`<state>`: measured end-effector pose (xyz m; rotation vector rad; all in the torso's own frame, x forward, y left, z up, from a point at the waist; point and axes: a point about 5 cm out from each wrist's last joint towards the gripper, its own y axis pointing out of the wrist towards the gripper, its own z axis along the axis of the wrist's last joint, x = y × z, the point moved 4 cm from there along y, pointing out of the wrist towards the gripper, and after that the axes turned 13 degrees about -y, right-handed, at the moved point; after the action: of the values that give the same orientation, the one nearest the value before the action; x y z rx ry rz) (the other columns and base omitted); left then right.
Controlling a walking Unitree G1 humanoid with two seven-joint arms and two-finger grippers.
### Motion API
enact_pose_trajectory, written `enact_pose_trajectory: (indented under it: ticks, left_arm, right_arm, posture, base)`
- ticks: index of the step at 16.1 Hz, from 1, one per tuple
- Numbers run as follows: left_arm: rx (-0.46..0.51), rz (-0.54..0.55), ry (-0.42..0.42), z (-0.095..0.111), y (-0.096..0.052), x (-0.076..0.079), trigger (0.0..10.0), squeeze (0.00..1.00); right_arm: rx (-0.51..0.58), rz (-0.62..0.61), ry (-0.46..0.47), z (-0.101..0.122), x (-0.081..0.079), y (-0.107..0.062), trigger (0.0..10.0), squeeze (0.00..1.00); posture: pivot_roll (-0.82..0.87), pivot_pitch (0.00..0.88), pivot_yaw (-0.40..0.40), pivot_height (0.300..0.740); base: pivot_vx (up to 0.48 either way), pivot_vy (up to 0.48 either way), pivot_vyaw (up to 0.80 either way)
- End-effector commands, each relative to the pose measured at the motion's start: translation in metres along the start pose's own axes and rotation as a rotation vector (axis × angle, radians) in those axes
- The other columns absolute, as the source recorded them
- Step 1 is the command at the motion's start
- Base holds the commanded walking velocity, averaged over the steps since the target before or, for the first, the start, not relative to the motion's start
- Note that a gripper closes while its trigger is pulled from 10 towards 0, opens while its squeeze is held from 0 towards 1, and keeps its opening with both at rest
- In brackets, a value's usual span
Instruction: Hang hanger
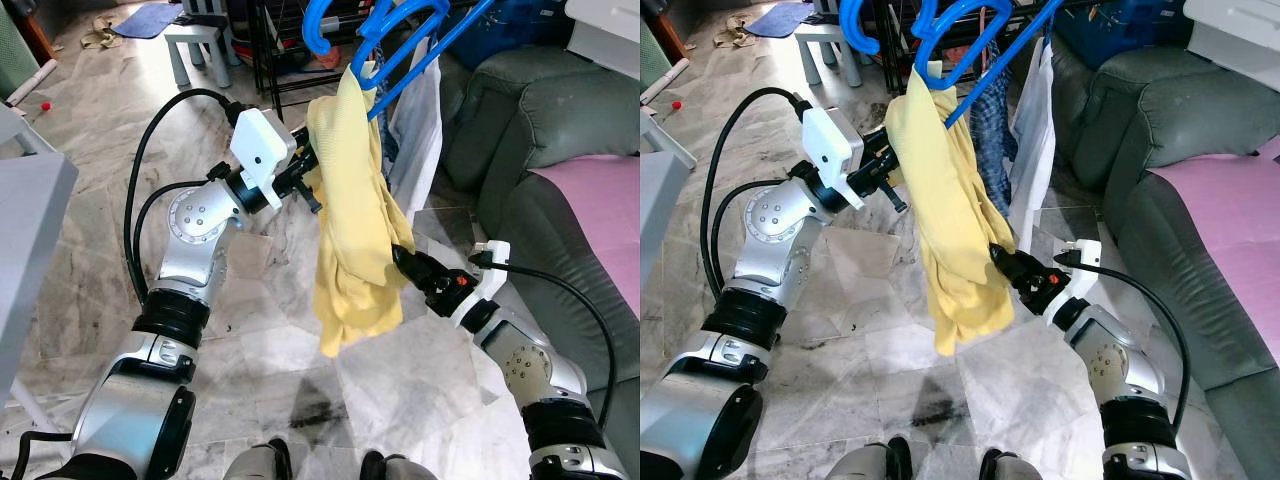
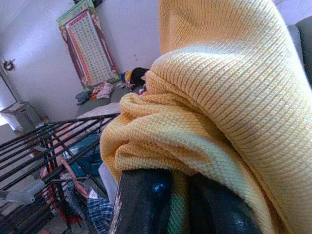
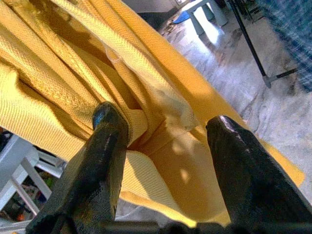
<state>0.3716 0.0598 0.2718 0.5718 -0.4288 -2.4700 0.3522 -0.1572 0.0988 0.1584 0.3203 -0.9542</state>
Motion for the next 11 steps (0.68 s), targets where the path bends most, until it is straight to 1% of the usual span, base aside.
enact_pose_trajectory:
  ticks: [1, 2, 3, 5, 7, 9, 10, 11]
  left_arm:
    - [0.183, 0.03, 0.089, 0.049, 0.008, -0.013, 0.0, 0.0]
    - [0.185, 0.028, 0.091, 0.05, 0.009, -0.013, 0.0, 0.0]
    - [0.187, 0.027, 0.094, 0.051, 0.008, -0.013, 0.0, 0.0]
    - [0.187, 0.028, 0.098, 0.052, 0.008, -0.014, 0.0, 0.0]
    - [0.191, 0.031, 0.107, 0.055, 0.007, -0.016, 0.0, 0.0]
    - [0.192, 0.033, 0.112, 0.057, 0.007, -0.017, 0.0, 0.0]
    - [0.185, 0.04, 0.112, 0.054, 0.006, -0.019, 0.0, 0.0]
    - [0.172, 0.05, 0.106, 0.049, 0.004, -0.019, 0.0, 0.0]
  right_arm:
    - [-0.085, -0.061, 0.03, -0.023, 0.01, -0.01, 10.0, 0.0]
    - [-0.089, -0.064, 0.044, -0.026, 0.01, -0.009, 10.0, 0.0]
    - [-0.102, -0.083, 0.046, -0.031, 0.011, -0.009, 0.0, 0.0]
    - [-0.11, -0.094, 0.053, -0.035, 0.012, -0.011, 0.0, 0.0]
    - [-0.115, -0.134, 0.078, -0.042, 0.019, -0.017, 0.0, 0.0]
    - [-0.096, -0.159, 0.092, -0.042, 0.024, -0.022, 0.0, 0.0]
    - [-0.09, -0.178, 0.1, -0.042, 0.027, -0.025, 0.0, 0.0]
    - [-0.072, -0.18, 0.091, -0.037, 0.028, -0.025, 0.0, 0.0]
  posture:
    - [-0.04, 0.16, 0.003, 0.74]
    - [-0.04, 0.16, 0.003, 0.74]
    - [-0.04, 0.159, 0.002, 0.74]
    - [-0.03, 0.157, 0.002, 0.74]
    - [-0.03, 0.157, 0.002, 0.74]
    - [-0.03, 0.155, 0.001, 0.74]
    - [-0.03, 0.155, 0.001, 0.74]
    - [-0.03, 0.155, 0.001, 0.74]
  base:
    - [0.0, 0.0, 0.0]
    - [0.0, 0.0, 0.0]
    - [0.0, 0.0, 0.0]
    - [0.0, 0.0, 0.0]
    - [0.0, 0.0, 0.0]
    - [0.0, 0.0, 0.0]
    - [0.0, 0.0, 0.0]
    - [0.0, 0.0, 0.0]
